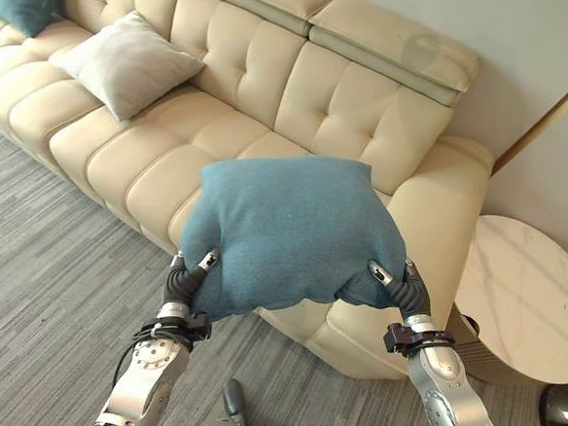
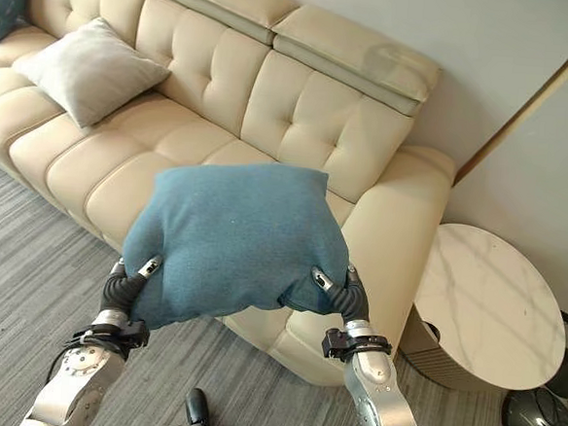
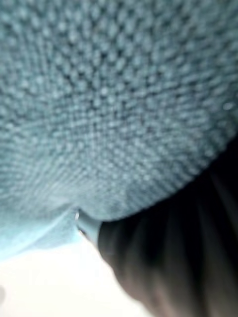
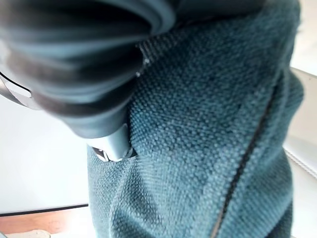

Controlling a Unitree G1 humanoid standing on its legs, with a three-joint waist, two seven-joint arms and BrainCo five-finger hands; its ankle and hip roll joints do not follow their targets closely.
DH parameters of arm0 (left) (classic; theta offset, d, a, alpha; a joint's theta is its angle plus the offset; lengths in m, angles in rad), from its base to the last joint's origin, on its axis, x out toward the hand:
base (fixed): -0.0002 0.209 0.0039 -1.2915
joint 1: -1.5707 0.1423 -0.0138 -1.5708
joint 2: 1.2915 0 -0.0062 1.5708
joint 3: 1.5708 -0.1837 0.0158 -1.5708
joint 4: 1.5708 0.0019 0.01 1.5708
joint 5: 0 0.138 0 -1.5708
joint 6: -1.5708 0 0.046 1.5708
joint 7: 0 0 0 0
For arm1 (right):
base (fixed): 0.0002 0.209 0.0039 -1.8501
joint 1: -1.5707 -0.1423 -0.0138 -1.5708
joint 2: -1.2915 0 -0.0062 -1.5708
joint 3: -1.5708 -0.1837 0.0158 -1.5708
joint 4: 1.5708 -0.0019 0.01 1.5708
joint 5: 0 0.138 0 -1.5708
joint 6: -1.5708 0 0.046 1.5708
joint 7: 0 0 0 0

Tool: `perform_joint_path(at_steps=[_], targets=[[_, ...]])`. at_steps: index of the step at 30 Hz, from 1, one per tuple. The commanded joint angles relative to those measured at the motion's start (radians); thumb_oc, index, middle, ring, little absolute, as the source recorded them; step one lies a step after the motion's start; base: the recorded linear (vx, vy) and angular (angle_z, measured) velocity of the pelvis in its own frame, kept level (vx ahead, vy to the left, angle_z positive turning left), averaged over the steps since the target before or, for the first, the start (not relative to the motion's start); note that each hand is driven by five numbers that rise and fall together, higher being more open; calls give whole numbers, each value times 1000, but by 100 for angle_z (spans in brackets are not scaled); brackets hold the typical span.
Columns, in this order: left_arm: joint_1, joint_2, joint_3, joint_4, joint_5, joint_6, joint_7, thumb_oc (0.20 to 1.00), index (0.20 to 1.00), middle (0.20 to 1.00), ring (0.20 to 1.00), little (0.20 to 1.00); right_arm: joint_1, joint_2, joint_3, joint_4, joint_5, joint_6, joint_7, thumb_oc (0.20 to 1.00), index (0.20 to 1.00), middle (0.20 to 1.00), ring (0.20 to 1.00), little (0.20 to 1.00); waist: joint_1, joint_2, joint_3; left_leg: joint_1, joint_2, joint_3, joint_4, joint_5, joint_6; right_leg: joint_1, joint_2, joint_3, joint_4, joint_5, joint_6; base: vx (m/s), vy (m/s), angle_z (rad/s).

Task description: Pick up all the scattered cushions and arrange them neatly on the sofa.

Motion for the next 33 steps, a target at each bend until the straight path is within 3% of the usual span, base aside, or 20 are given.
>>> perform_joint_path(at_steps=[1, 4, 7, 10, 11, 13, 14, 15, 16, 17, 20, 21, 22, 23, 24, 26, 30, 33], targets=[[-69, 16, 26, -112, 54, -96, -1, 200, 200, 200, 200, 200, -82, 30, -12, -77, 19, -108, 6, 200, 200, 200, 200, 200, -28, -1, -16, 117, 26, -124, -36, -145, -69, -139, 111, 214, 7, -83, -3, 137, 204, 58], [-65, 9, 24, -110, 50, -97, -4, 200, 200, 200, 200, 200, -101, 31, -13, -65, 33, -114, 3, 200, 200, 200, 200, 200, -34, -1, -12, 142, 7, -124, -36, -160, -63, -191, 171, 201, -57, -64, -22, 152, 60, 50], [-75, 5, 24, -108, 56, -92, -1, 200, 200, 200, 200, 200, -104, 36, -14, -61, 41, -117, 4, 200, 200, 200, 200, 200, -40, -11, 0, 181, -5, -131, -36, -185, -66, -215, 204, 163, -113, -38, -10, 170, 7, 9], [-94, 0, 24, -92, 68, -92, 11, 200, 200, 200, 200, 200, -94, 37, -10, -58, 53, -119, 10, 200, 200, 200, 200, 200, -47, -19, 1, 220, -15, -139, -35, -217, -76, -238, 215, 92, -155, -22, 10, 234, -4, 21], [-98, -5, 24, -93, 67, -99, 10, 200, 200, 200, 200, 200, -87, 35, -12, -64, 58, -122, 12, 200, 200, 200, 200, 200, -51, -27, 2, 226, -21, -129, -23, -221, -77, -226, 205, 49, -166, -13, -1, 245, -48, 28], [-87, -10, 26, -101, 71, -103, 8, 200, 200, 200, 200, 200, -72, 37, -11, -70, 66, -130, 20, 200, 200, 200, 200, 200, -55, -32, -15, 244, -24, -126, 3, -252, -85, -197, 214, 53, -175, -18, -21, 389, -135, 4], [-62, -16, 39, -105, 59, -112, 7, 200, 200, 200, 200, 200, -60, 9, -11, -71, 70, -136, 26, 200, 200, 200, 200, 200, -65, -27, -42, 246, 16, -105, 168, -281, -133, -122, 232, 65, -216, -33, -51, 613, -263, -8], [-53, -17, 50, -107, 55, -112, 8, 200, 200, 200, 200, 200, -64, -7, -11, -73, 68, -131, 29, 200, 200, 200, 200, 200, -59, -29, -41, 205, 39, -109, 313, -248, -153, -86, 246, 93, -237, -43, -74, 588, -273, -2], [-52, -21, 54, -105, 52, -115, 9, 200, 200, 200, 200, 200, -64, -11, -9, -75, 72, -131, 30, 200, 200, 200, 200, 200, -52, -29, -38, 175, 47, -116, 377, -225, -162, -66, 254, 108, -247, -52, -84, 333, -106, -31], [-44, -25, 66, -110, 44, -110, 10, 200, 200, 200, 200, 200, -64, -23, -14, -76, 71, -120, 32, 200, 200, 200, 200, 200, -38, -44, -26, 92, 77, -131, 401, -224, -146, -35, 242, 141, -251, -72, -89, 238, -1, -51], [-32, -27, 74, -111, 46, -108, 15, 200, 200, 200, 200, 200, -66, -27, -16, -71, 69, -119, 26, 200, 200, 200, 200, 200, -26, -59, -29, 56, 78, -190, 295, -236, -130, -26, 228, 192, -252, -83, -78, 178, 68, -80], [-28, -28, 73, -113, 46, -108, 18, 200, 200, 200, 200, 200, -67, -27, -16, -72, 67, -118, 24, 200, 200, 200, 200, 200, -22, -56, -28, 50, 84, -220, 252, -217, -134, -21, 232, 213, -253, -87, -78, 203, 130, -98], [-24, -30, 78, -122, 49, -110, 29, 200, 200, 200, 200, 200, -68, -29, -15, -71, 62, -119, 18, 200, 200, 200, 200, 200, -9, -43, -20, 19, 98, -308, 177, -153, -150, -1, 245, 265, -250, -102, -80, 198, 136, -91], [-21, -31, 76, -123, 50, -111, 34, 200, 200, 200, 200, 200, -68, -30, -14, -70, 61, -118, 14, 200, 200, 200, 200, 200, -5, -37, -21, 6, 101, -347, 135, -118, -154, 2, 248, 283, -251, -105, -81, 148, 108, -72], [-21, -31, 76, -123, 50, -111, 34, 200, 200, 200, 200, 200, -68, -30, -14, -70, 61, -118, 14, 200, 200, 200, 200, 200, -5, -37, -21, 7, 101, -347, 133, -118, -155, 2, 248, 283, -250, -105, -81, 81, 74, -81], [-16, -31, 72, -133, 58, -114, 44, 200, 200, 200, 200, 200, -62, -37, -16, -65, 48, -117, 7, 200, 200, 200, 200, 200, 2, -17, -14, -24, 110, -408, 68, -74, -168, 20, 247, 321, -244, -123, -76, 142, 170, -84], [-5, -30, 63, -141, 68, -110, 31, 200, 200, 200, 200, 200, -39, -46, -21, -67, 31, -109, 12, 200, 200, 200, 200, 200, -2, 17, -20, 3, 114, -405, 7, -54, -179, 41, 246, 343, -251, -129, -66, 120, 211, -69], [-16, -9, 46, -147, 82, -110, 16, 200, 200, 200, 200, 200, -30, -40, -16, -69, 10, -93, 16, 200, 200, 200, 200, 200, -13, 37, -40, 61, 84, -354, -23, -67, -161, 25, 207, 381, -269, -99, -41, 110, 282, -47]])
